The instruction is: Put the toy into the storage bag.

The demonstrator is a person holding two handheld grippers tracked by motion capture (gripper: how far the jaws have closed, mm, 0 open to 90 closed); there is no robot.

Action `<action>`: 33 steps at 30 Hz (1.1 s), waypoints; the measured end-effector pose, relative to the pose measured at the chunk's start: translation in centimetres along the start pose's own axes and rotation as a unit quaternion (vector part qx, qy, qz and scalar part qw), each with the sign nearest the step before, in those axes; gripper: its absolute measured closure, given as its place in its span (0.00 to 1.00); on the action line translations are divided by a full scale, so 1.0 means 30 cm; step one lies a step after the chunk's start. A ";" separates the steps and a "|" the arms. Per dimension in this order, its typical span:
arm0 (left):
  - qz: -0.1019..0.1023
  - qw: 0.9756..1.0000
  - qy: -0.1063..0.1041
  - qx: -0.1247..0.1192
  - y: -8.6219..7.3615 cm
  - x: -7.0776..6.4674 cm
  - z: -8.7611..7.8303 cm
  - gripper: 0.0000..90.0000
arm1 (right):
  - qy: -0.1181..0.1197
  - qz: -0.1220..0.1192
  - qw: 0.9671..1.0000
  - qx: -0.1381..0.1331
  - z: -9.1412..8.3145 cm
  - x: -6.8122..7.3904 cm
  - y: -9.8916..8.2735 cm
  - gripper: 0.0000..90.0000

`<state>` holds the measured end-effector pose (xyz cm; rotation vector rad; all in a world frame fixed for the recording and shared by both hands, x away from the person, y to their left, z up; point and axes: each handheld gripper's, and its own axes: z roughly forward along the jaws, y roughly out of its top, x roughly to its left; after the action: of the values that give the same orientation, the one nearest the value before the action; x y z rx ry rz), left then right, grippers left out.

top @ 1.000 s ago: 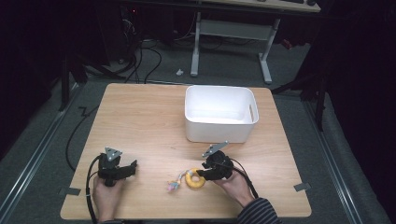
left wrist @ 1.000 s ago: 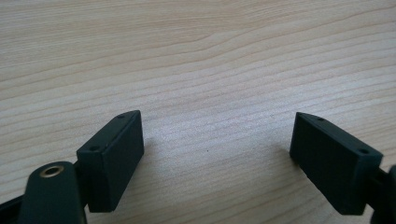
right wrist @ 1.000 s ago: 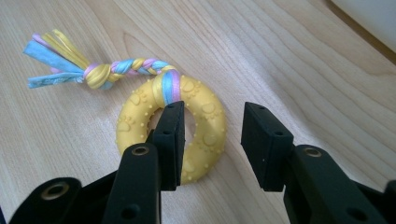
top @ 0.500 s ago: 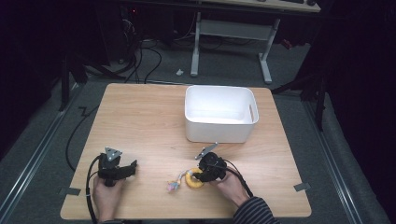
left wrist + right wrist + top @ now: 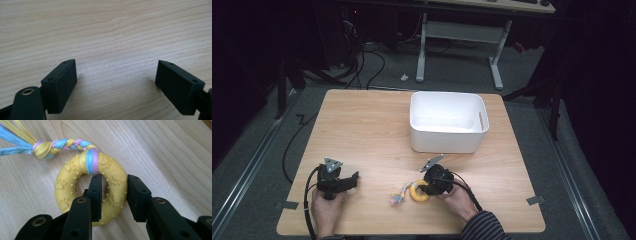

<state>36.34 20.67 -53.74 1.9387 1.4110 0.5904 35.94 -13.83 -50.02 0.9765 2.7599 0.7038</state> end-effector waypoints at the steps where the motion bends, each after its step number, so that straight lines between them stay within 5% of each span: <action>1: 0.000 1.000 0.000 0.000 0.000 0.000 0.000 0.20 | -0.002 -0.001 1.000 -0.003 -0.004 -0.002 -0.001 0.75; 10: 0.000 1.000 0.000 0.000 0.000 0.000 0.000 0.20 | -0.012 0.013 1.000 -0.026 -0.062 -0.034 -0.036 0.75; 21: -0.002 1.000 -0.001 0.000 0.003 0.005 0.001 0.20 | -0.017 0.061 0.997 -0.052 -0.141 -0.088 -0.126 0.75; 33: 0.000 1.000 0.002 0.001 0.003 0.001 0.003 0.20 | -0.050 0.075 0.993 -0.070 -0.249 -0.147 -0.173 0.75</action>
<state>36.47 20.66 -53.73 1.9412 1.4147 0.5945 34.45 -22.98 -46.00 1.1649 2.5326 0.8331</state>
